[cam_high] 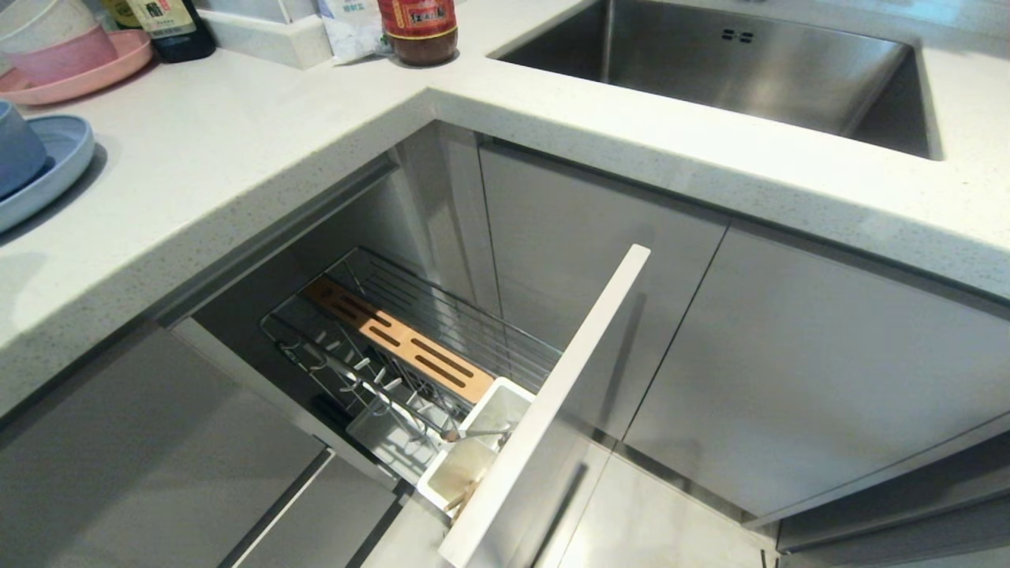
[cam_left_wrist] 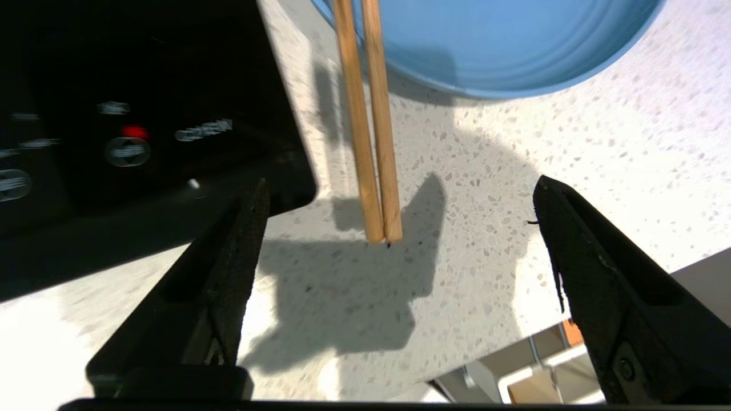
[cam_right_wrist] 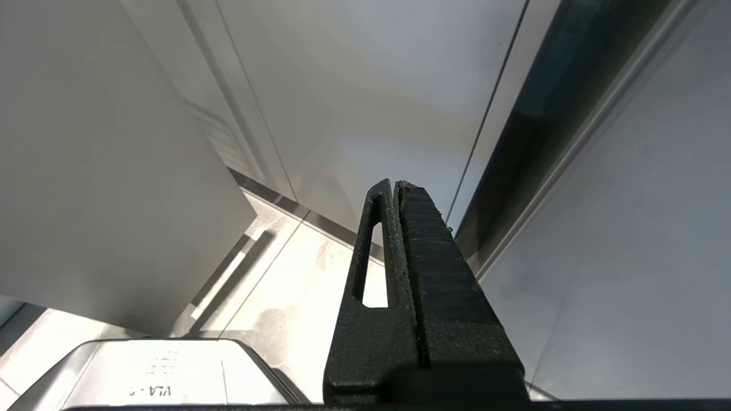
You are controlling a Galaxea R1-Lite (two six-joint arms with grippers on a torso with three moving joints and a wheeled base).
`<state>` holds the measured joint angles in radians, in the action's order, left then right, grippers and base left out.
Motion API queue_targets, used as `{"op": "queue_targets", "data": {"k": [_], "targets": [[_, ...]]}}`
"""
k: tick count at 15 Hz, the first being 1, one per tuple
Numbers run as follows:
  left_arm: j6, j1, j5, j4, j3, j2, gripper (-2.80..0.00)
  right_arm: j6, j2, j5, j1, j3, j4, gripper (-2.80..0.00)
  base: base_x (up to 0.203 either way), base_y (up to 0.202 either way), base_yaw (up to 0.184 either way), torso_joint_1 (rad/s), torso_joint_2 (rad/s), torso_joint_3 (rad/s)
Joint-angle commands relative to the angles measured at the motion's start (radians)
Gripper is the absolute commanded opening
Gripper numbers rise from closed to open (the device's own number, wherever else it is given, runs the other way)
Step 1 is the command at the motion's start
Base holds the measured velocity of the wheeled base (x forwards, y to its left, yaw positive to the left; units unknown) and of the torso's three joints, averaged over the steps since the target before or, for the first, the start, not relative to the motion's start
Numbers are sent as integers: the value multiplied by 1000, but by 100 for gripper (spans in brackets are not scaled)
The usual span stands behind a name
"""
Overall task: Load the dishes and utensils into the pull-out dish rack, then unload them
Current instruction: Take the spoon out of the cupboard
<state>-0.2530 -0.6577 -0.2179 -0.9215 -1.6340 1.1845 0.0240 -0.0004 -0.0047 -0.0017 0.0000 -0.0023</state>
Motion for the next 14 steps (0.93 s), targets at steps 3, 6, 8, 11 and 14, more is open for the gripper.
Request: {"op": "queue_targets", "data": {"k": [3, 6, 8, 11, 14], "targets": [[-2, 0, 98, 35, -7, -115, -280, -1, -3, 0, 0, 2, -1, -280, 0, 0, 0, 0, 0, 0], [0, 1, 165, 85, -7, -181, -280, 0, -3, 0, 0, 2, -1, -280, 0, 0, 0, 0, 0, 0], [0, 15, 180, 152, -7, -223, -280, 1, -3, 0, 0, 2, -1, -280, 0, 0, 0, 0, 0, 0], [-1, 100, 181, 292, -8, -265, -280, 1, -3, 0, 0, 2, -1, -280, 0, 0, 0, 0, 0, 0], [-6, 243, 181, 435, -14, -269, -280, 0, -3, 0, 0, 2, 0, -280, 0, 0, 0, 0, 0, 0]]}}
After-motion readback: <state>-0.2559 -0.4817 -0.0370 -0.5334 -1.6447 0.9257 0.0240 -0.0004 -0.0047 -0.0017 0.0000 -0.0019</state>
